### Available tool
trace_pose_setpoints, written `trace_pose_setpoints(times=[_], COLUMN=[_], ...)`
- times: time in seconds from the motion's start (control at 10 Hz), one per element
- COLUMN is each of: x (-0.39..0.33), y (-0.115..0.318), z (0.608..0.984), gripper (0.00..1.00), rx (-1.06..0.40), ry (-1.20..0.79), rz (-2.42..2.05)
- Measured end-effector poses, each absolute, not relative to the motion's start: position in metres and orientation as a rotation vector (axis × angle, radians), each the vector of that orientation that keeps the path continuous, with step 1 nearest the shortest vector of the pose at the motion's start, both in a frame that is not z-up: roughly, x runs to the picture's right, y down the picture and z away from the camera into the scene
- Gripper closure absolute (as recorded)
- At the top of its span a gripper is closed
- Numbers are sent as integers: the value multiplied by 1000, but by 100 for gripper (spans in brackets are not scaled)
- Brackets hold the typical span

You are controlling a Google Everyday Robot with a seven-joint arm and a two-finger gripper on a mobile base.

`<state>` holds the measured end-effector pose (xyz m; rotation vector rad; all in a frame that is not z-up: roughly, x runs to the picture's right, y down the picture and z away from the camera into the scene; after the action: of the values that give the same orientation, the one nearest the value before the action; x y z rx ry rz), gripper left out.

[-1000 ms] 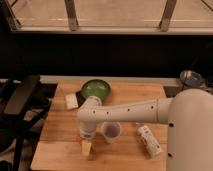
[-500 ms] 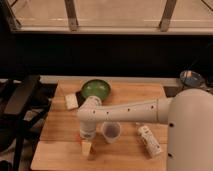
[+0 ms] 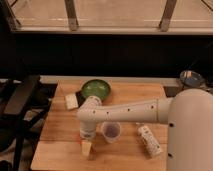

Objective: Place the pepper on the white sponge

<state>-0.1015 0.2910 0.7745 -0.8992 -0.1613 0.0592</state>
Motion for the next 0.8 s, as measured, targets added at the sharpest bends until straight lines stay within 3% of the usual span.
trace_pose_setpoints(times=[0.6,0.8], x=[-101,-101], y=[290,291], z=[773,772], gripper=[84,98], rx=[-902,-904], ry=[-161,-158], rz=[58,54])
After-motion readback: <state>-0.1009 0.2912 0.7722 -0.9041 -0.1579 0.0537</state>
